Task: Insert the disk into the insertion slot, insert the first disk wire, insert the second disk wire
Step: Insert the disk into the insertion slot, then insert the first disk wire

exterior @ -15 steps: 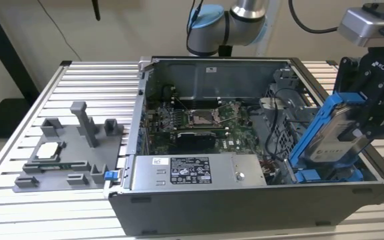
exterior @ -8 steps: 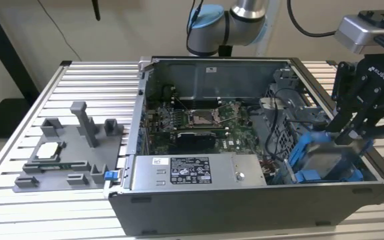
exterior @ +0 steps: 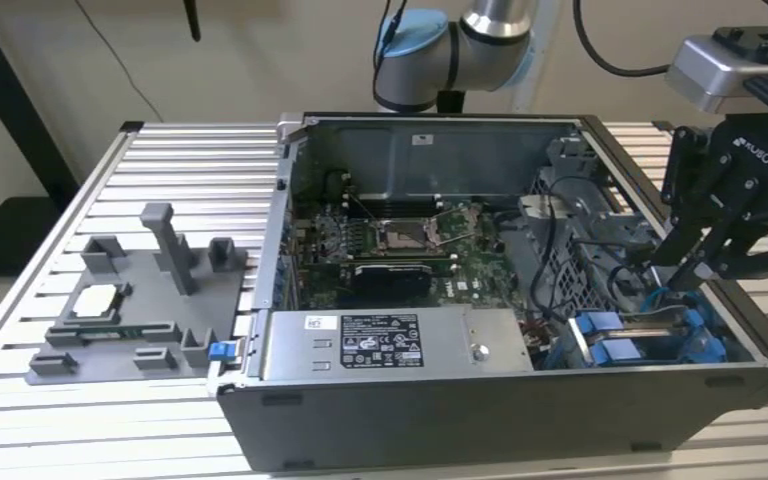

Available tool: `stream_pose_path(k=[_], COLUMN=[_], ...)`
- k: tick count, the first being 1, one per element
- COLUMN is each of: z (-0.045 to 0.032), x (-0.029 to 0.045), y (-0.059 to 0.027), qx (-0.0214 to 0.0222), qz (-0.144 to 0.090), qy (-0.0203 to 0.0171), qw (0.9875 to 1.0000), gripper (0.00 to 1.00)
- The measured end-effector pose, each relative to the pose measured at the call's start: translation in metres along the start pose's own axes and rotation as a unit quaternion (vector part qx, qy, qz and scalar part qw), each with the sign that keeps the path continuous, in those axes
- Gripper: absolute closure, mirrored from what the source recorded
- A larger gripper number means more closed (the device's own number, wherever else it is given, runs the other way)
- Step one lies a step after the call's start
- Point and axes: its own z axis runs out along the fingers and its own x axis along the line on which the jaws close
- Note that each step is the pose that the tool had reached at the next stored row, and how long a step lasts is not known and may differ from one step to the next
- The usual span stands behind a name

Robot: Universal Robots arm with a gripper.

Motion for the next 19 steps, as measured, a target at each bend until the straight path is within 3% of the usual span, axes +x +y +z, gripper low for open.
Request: stream_pose_path(k=[6,10,14,19], z=[-0.0032,-0.0092,-0.0096,-0.0095], x=[-0.0036,-0.0077,-0.0140,-0.0146], y=[0.0006,0.0016,0.0040,0.0041], qx=[0.0000,0.0000,0.0000,0.0000], qz=[0.000,0.000,0.000,0.000], qy=[0.0001,0.0001,0.0003,0.0001], qw=[1.0000,1.0000,1.0000,1.0000], gripper=[0.00,0.00,0.00,0.00])
